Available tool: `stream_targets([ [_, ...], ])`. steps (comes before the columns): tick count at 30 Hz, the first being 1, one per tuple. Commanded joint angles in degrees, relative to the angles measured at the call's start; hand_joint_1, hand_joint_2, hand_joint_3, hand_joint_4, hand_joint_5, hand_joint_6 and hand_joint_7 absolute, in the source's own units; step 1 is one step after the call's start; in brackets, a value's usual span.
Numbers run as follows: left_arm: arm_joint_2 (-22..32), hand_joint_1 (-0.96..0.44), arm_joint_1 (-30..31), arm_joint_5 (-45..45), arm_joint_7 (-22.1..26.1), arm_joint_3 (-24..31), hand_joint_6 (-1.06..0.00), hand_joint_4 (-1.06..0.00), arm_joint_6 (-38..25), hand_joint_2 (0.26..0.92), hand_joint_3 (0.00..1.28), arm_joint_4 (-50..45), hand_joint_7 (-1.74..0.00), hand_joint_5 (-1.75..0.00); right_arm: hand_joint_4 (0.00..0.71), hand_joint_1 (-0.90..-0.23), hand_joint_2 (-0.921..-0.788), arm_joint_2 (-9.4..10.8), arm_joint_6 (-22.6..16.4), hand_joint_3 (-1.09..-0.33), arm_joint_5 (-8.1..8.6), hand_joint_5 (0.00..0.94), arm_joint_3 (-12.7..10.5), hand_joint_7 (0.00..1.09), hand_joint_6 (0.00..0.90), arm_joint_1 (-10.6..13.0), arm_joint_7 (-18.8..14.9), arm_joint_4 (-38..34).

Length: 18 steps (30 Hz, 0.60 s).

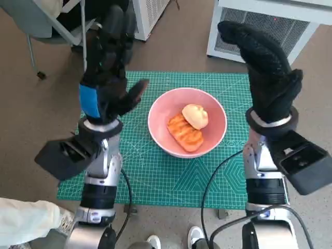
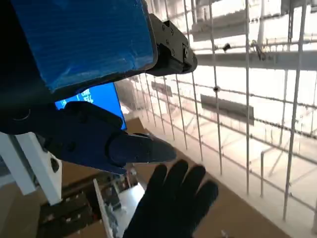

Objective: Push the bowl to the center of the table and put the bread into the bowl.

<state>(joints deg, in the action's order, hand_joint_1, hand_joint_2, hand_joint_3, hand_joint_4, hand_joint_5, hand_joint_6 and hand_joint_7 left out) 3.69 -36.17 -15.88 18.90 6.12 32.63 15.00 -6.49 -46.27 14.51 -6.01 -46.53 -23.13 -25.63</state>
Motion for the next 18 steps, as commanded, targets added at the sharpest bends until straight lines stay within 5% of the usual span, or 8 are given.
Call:
stream_targets([
  [1, 1.84, -0.53, 1.32, -0.41, 0.83, 0.17, -0.43, -0.26, -2.30, 0.921, 0.21, -2.57, -0.08, 0.00, 0.140, -0.548, -0.921, 0.01, 0.24, -0.770, -1.09, 0.233, 0.37, 0.61, -0.001, -0.07, 0.50, 0.04],
  [18, 1.97, -0.51, 2.97, 1.67, 0.01, -0.19, -0.43, -0.25, -2.08, 0.921, 0.20, -5.48, -0.06, 0.00, 0.179, -0.553, -0.921, 0.05, 0.88, -0.772, -3.79, 0.160, 1.20, 0.63, -0.001, 0.54, 2.54, 1.63],
])
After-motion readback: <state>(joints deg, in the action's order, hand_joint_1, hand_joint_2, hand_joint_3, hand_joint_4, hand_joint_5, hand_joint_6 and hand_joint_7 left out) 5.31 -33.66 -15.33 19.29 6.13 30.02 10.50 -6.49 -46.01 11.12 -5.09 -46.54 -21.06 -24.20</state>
